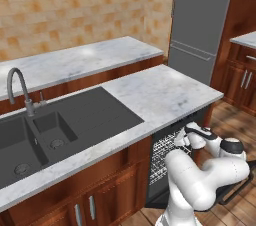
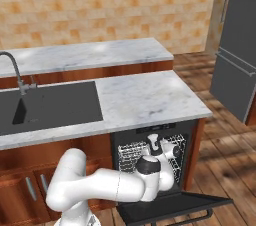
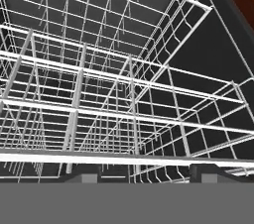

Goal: Open the dishwasher door and pull out the top rack.

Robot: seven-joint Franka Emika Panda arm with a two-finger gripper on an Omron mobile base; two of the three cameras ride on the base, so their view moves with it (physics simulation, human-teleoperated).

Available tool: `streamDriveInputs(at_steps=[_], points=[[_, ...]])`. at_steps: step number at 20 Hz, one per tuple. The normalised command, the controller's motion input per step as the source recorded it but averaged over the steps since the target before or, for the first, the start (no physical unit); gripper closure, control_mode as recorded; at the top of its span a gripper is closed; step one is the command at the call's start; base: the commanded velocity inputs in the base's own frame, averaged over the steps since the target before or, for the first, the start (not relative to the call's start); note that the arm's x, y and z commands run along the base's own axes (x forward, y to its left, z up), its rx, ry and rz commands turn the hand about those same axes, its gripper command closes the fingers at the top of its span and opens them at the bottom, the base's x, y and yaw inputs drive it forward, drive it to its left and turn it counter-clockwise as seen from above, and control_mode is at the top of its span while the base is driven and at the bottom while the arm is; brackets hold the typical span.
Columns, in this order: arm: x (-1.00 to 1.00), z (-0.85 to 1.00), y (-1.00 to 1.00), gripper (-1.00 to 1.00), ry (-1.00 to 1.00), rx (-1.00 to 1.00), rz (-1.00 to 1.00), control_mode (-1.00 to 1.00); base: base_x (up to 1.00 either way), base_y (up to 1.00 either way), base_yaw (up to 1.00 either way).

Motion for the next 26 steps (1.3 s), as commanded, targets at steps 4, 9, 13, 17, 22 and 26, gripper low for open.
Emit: streamDriveInputs(at_steps=[4,9,13,17,22,26], points=[[0.15,-0.5,0.0,-1.0,-0.11,0.12,0.05,-1.0,0.0,0.0,0.0],[0.04,-0.48,0.01,-1.0,-0.15,0.11,0.09,-1.0,0.0,0.0,0.0],[0.06,-0.44,0.03,-1.0,-0.15,0.12,0.1,-1.0,0.0,0.0,0.0],[0.35,-0.54,0.06,-1.0,-0.04,0.16,0.08,-1.0,0.0,0.0,0.0],[0.55,-0.53,0.09,-1.0,0.0,0.21,0.04,-1.0,0.0,0.0,0.0],[0.43,-0.81,0.02,-1.0,0.03,0.19,0.0,-1.0,0.0,0.0,0.0]])
